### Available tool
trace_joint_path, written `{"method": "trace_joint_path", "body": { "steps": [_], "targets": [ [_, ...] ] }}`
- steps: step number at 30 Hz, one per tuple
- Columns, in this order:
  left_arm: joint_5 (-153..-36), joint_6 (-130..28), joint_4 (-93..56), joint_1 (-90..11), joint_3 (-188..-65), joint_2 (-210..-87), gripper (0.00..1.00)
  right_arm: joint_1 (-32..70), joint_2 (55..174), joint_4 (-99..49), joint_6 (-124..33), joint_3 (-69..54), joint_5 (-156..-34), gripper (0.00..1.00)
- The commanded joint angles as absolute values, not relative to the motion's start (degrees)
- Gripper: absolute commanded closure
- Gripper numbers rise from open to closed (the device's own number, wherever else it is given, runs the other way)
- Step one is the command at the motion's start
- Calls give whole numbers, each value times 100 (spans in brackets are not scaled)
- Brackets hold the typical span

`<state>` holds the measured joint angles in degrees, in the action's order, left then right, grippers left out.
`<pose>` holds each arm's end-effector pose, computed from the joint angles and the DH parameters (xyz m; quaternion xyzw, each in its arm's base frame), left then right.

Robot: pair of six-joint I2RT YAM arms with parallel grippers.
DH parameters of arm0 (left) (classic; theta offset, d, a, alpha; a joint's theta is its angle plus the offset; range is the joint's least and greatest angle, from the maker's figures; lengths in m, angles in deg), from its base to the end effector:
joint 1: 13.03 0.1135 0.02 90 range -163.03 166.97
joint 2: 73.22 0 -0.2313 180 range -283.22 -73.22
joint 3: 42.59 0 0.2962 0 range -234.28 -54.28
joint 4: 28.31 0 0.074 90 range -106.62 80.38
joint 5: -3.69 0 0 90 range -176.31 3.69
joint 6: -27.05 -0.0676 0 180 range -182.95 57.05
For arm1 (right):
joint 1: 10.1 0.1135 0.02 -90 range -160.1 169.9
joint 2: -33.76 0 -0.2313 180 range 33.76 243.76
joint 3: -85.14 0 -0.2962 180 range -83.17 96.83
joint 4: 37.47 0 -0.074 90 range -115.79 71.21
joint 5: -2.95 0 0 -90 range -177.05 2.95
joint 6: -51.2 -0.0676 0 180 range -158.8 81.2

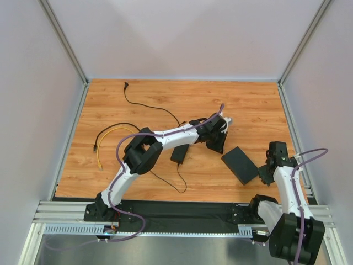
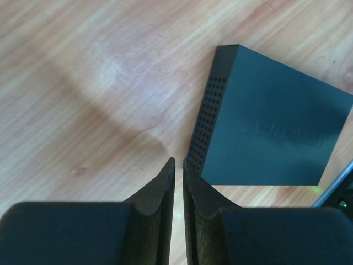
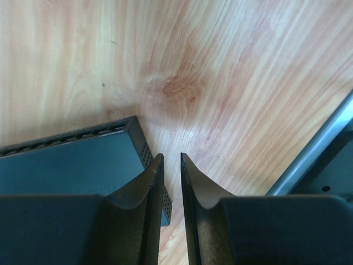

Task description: Pull the plug from the switch port

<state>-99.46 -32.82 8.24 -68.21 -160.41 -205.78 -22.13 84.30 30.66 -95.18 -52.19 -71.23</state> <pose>0.3016 -0.4606 0.0994 0.2403 0.9067 -0.3025 0.1689 0.1918 -0.0597 0.1166 0.5665 0.8036 -0.0809 0.1633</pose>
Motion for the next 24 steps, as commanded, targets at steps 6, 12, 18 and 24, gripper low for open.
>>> {"method": "trace_joint_path", "body": {
  "steps": [6,12,18,24],
  "targets": [
    [-10178,-3404,632,-7051,-15993,-20568,84,-2285,9598,1905,-9004,-5390,-7790,81],
    [-10239,-3254,395,-7349,-15466,-20322,84,-2285,9809,1570,-8837,-5320,-7967,80],
    [-10213,-3009,141,-7710,-15017,-20076,85,-2285,10107,1587,-8530,-4777,-7729,80],
    [-10248,-2745,-9,-8008,-14911,-19953,87,-2293,10757,1289,-8161,-4381,-7781,80]
  ]
}}
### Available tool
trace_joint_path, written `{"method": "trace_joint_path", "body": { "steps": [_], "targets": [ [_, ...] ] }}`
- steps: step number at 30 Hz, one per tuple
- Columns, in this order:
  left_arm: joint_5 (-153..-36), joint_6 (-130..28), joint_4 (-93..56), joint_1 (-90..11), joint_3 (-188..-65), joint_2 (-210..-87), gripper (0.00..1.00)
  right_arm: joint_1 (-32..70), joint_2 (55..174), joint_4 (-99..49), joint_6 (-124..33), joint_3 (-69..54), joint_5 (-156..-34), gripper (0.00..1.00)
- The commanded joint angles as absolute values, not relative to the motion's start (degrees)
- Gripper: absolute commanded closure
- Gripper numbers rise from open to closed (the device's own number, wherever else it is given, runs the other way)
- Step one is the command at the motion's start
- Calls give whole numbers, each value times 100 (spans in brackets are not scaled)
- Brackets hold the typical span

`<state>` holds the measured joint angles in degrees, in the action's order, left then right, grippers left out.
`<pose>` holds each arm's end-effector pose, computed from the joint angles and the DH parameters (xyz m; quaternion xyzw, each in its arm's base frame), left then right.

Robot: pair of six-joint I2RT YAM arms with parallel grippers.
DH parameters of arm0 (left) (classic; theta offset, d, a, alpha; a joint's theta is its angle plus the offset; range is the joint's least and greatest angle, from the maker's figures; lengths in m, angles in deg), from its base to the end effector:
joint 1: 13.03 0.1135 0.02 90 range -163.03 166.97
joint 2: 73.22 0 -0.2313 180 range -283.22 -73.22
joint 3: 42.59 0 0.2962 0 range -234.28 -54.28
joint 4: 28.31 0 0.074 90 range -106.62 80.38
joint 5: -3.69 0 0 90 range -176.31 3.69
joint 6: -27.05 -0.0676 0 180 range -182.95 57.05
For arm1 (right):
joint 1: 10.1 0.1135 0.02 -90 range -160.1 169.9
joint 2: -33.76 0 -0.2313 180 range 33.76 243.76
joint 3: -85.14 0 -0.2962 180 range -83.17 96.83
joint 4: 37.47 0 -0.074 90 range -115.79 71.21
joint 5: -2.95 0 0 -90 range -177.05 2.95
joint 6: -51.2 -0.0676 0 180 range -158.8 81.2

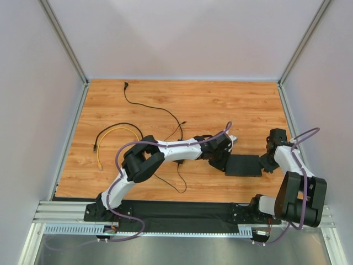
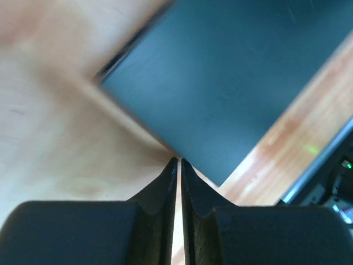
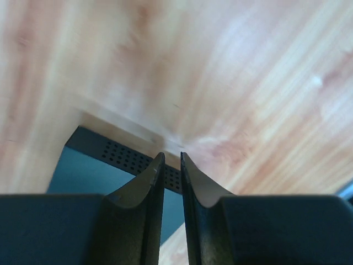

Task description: Pull the plug from the switch port

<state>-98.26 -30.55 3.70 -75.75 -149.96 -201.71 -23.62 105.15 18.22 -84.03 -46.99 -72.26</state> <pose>0.2279 -0.4724 0.0757 0.2785 0.9021 -0.2987 0.1394 0.2331 -0.0738 0.0776 0.4948 0.8544 -0.0978 0.1247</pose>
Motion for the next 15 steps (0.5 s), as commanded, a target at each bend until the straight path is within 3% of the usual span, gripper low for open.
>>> {"method": "trace_joint_path", "body": {
  "steps": [1,6,15],
  "targets": [
    [-10205,-2736,-10,-8035,-14903,-19935,87,-2293,10993,1219,-8108,-4336,-7843,80],
    [-10020,-2700,165,-8123,-15025,-19987,87,-2293,11523,1148,-7993,-4168,-7984,80],
    [-9748,-2797,421,-8114,-15149,-19987,87,-2302,11242,1174,-7879,-4204,-7773,79]
  ]
}}
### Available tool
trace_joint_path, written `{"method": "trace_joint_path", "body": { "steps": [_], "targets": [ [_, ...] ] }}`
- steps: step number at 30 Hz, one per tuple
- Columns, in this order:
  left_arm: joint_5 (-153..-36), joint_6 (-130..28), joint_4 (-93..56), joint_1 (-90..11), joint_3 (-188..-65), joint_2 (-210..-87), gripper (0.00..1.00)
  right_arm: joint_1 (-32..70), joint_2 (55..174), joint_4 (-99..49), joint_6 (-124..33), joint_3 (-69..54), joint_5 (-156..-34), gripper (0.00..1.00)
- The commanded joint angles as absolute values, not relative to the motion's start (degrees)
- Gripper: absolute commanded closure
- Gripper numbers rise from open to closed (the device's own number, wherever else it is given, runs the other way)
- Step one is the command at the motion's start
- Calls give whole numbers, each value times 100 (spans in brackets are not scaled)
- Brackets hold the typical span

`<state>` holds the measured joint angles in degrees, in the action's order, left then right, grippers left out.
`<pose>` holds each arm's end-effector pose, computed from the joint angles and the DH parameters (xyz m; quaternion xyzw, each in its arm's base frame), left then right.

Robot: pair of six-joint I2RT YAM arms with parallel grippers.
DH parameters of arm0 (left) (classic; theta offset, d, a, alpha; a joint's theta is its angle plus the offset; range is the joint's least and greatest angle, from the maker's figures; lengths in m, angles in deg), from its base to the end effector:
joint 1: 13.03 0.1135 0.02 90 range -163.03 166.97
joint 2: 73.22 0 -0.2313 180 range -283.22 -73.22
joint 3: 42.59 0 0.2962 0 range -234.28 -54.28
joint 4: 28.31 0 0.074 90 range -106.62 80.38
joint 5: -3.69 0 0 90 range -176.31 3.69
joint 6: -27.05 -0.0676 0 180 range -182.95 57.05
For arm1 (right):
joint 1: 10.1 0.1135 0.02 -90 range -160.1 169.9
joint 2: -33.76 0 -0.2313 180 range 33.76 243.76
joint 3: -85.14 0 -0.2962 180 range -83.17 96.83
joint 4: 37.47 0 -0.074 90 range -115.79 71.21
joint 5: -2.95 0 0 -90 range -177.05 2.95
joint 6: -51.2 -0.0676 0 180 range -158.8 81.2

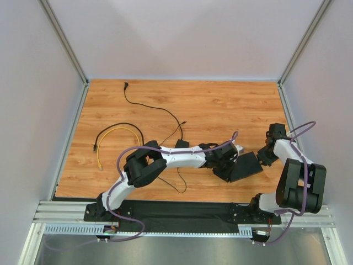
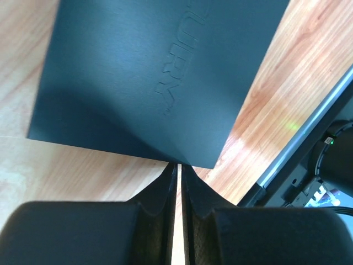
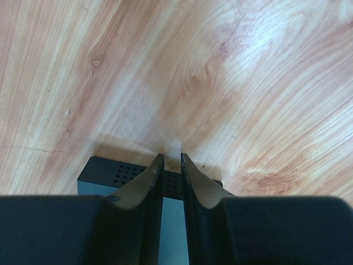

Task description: Pull the plug from the switch port

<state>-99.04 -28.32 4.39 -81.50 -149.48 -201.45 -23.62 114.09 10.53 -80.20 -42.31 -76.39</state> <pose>0.1774 -0.4903 0.0741 0.3079 0.8944 -0.3058 0.1082 0.2671 -0.0771 0.0673 0.4658 0.8714 -0.0598 0.1418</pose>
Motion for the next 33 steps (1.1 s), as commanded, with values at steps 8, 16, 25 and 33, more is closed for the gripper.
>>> {"method": "trace_joint_path", "body": {
  "steps": [8,16,25,33],
  "targets": [
    [-9466,-2797,579,-8035,-15086,-19802,87,-2320,11005,1359,-7791,-4098,-7711,79],
    [-9580,-2718,544,-7912,-15368,-20110,86,-2328,11277,1104,-7633,-4291,-7922,79],
    [-10028,-2964,308,-7377,-15939,-20461,86,-2267,10558,1069,-7676,-4932,-8851,79],
    [-10599,-3227,544,-7200,-17458,-21226,84,-1749,9151,1455,-8282,-5574,-9723,77]
  ]
}}
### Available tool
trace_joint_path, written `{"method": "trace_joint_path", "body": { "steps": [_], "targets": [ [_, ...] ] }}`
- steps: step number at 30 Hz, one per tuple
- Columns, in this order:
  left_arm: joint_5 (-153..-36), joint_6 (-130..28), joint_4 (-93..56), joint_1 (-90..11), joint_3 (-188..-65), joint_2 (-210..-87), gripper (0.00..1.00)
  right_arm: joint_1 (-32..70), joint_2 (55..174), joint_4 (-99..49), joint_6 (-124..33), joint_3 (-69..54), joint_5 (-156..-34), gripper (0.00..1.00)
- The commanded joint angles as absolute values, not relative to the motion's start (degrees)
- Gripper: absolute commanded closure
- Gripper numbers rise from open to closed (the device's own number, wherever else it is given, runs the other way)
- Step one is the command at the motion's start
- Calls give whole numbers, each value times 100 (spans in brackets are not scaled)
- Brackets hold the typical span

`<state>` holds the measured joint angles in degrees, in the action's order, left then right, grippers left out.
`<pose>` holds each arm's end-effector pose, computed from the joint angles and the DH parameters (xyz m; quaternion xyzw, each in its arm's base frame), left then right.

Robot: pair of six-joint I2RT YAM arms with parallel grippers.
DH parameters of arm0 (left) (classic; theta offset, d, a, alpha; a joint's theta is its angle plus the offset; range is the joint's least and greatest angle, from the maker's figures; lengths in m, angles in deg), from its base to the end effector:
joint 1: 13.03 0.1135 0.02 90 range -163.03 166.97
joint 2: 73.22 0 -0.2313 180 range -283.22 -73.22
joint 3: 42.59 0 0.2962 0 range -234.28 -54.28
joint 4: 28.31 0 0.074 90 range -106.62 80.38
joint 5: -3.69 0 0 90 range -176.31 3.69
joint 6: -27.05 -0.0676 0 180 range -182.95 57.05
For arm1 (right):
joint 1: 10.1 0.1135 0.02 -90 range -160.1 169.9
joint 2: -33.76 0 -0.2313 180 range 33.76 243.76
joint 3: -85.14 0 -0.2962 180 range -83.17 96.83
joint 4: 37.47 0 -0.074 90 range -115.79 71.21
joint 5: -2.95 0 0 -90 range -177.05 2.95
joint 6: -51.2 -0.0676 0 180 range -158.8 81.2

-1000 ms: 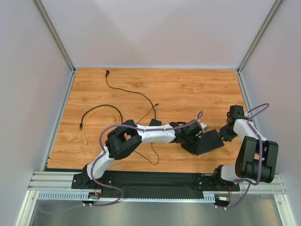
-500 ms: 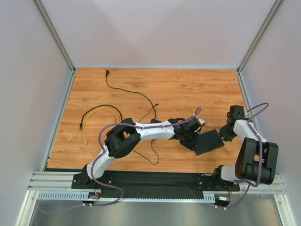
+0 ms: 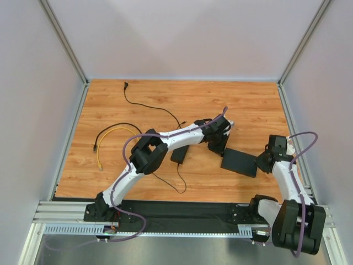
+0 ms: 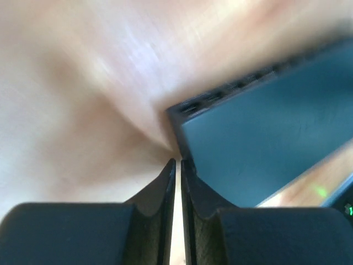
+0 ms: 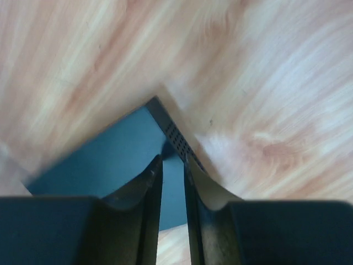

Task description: Pull the plug from the switch port

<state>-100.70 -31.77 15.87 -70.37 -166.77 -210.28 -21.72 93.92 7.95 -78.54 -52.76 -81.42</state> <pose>0.2848 -0.4754 0.0880 0.2499 0.9187 -0.2823 0.1176 0.2431 -0.0568 0.0959 0.4314 0.8713 0.0093 0.2338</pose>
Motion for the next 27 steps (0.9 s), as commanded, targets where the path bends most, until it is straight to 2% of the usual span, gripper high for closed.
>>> {"method": "trace_joint_path", "body": {
  "steps": [1,3,6,8,13,17,22,27],
  "targets": [
    [-10617,-3280,701,-7183,-17886,-21392,83,-1714,9080,1438,-8309,-5627,-9872,77],
    [-10600,-3412,964,-7113,-18293,-21507,82,-1591,8957,1543,-8336,-5628,-10146,77],
    [-9602,-3360,1588,-6937,-18410,-21245,79,-1555,8799,1920,-8117,-5312,-9910,77],
    [-9388,-3184,1696,-6849,-17841,-20719,77,-1572,8763,2141,-7958,-4961,-9402,76],
    [-8457,-2921,1783,-6840,-16348,-19367,68,-1581,9123,1939,-7888,-4565,-9329,75],
    [-8884,-2543,1187,-6875,-15107,-18591,69,-1581,9712,1807,-7677,-4126,-9135,74],
    [-9097,-2191,790,-7182,-14332,-18379,79,-1581,10274,1720,-7325,-3519,-8732,75],
    [-9360,-1823,641,-7315,-14331,-18870,97,-1599,10828,1640,-7202,-3316,-8713,76]
  ]
}}
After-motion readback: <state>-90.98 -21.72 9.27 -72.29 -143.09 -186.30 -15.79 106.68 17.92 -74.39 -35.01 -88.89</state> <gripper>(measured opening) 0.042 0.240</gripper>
